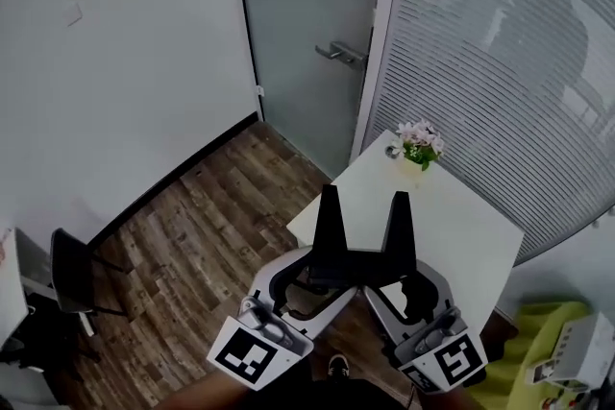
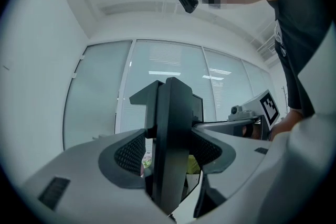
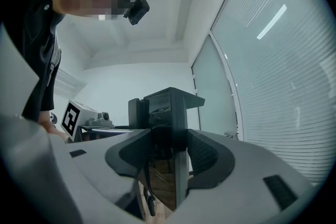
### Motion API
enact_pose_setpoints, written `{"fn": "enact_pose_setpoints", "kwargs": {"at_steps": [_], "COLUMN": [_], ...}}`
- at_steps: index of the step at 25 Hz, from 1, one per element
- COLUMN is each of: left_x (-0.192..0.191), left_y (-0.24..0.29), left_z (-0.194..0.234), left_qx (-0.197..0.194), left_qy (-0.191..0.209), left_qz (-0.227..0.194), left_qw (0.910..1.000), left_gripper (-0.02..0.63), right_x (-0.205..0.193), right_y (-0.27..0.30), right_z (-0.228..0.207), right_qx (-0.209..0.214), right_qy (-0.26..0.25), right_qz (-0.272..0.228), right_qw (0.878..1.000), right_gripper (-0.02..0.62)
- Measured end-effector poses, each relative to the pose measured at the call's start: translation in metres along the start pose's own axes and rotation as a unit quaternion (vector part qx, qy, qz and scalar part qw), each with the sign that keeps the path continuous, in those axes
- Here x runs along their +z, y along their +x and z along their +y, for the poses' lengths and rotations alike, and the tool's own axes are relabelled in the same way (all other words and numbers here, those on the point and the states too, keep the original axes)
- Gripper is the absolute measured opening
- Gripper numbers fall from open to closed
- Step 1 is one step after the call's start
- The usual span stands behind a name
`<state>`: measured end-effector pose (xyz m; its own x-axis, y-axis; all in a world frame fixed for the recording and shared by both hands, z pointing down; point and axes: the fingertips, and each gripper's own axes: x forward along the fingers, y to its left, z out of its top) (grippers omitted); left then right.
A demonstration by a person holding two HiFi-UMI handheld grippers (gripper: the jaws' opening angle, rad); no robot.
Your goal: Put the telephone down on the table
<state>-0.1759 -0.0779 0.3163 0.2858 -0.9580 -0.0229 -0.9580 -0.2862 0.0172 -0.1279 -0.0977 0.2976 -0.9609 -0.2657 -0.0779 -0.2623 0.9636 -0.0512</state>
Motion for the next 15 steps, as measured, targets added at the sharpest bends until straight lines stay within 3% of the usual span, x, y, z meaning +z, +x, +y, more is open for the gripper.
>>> {"fn": "enact_pose_setpoints", "kwargs": {"at_steps": [7,15], "left_x": [-0.010,-0.028], "left_y": [0.044,0.076], "left_z": [0.031,0.025], "left_qx": [-0.121,-0.228], "left_qy": [-0.009,-0.023], "left_qz": [0.008,0.023], "left_qw": [0.9926,0.9731], "left_gripper": [0.272,0.272], "right_x": [-0.012,-0.031], "right_y": [0.022,0.009], "right_z": [-0.036,-0.058], "right_qx": [-0.125,-0.237], "right_qy": [-0.002,0.010], "right_qz": [0.004,0.015], "right_qw": [0.992,0.971], "right_gripper": [0.232,0.232]}}
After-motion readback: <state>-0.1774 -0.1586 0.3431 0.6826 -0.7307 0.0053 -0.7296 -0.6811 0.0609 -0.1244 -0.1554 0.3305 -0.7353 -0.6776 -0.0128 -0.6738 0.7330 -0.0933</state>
